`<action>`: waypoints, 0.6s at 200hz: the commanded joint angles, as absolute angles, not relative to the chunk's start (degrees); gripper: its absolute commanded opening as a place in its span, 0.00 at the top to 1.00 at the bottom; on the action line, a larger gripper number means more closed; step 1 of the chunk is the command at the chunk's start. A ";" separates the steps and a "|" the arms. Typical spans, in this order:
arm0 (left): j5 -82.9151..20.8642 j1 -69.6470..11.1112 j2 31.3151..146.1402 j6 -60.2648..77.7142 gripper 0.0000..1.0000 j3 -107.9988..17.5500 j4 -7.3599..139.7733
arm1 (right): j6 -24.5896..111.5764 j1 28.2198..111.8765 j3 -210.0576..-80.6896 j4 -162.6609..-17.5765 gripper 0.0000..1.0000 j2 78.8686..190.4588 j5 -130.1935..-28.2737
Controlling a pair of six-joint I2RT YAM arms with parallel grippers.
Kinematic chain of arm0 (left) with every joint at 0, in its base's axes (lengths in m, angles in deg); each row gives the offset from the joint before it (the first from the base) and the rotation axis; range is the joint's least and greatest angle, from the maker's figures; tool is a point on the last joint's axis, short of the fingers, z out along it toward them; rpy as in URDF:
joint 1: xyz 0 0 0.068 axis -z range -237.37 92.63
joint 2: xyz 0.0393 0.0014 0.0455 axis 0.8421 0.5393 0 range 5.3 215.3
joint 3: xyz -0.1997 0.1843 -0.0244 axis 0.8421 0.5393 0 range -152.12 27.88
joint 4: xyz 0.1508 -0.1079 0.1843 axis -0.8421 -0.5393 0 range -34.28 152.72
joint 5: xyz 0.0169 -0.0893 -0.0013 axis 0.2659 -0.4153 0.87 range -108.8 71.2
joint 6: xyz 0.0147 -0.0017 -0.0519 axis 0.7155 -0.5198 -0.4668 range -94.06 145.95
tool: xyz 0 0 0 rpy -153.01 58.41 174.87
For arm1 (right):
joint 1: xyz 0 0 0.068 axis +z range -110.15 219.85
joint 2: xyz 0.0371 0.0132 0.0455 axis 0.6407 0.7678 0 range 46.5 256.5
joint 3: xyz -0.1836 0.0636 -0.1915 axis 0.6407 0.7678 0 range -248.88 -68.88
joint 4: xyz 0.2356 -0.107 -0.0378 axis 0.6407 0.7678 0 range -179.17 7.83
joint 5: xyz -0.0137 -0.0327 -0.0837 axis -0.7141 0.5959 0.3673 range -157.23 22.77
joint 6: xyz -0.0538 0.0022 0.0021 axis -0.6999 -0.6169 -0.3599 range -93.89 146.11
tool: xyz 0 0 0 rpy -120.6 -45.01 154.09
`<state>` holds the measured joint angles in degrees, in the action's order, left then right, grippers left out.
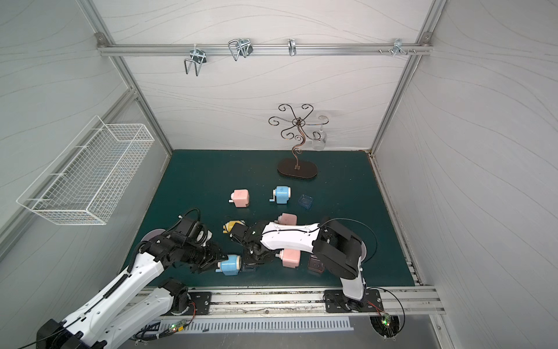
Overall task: Put the tray back into the pencil sharpener
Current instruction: Close the container of the pencil sharpener.
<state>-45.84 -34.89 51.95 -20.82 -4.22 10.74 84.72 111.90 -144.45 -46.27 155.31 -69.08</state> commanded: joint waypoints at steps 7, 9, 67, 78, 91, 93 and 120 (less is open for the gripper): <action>-46.57 -35.13 51.80 -20.51 0.44 -5.61 10.84 | 85.43 112.73 -146.93 -39.75 1.00 157.22 -67.24; -46.64 -35.13 51.79 -20.50 0.44 -5.56 10.86 | 85.43 112.82 -147.04 -39.61 1.00 157.24 -67.19; -46.66 -35.13 52.50 -20.32 0.44 -5.52 10.91 | 87.86 114.62 -150.65 -34.62 1.00 159.29 -64.55; -46.66 -35.13 52.50 -20.33 0.44 -5.52 10.96 | 88.40 114.95 -151.48 -34.09 1.00 159.93 -64.20; -46.66 -35.13 52.42 -20.33 0.44 -5.51 10.96 | 89.09 115.32 -152.67 -33.35 1.00 160.68 -63.86; -46.66 -35.13 52.46 -20.36 0.44 -5.52 10.96 | 89.23 115.36 -152.83 -33.20 1.00 160.85 -63.78; -46.62 -35.13 52.47 -20.35 0.44 -5.43 10.91 | 90.68 115.62 -154.03 -32.30 1.00 161.98 -63.48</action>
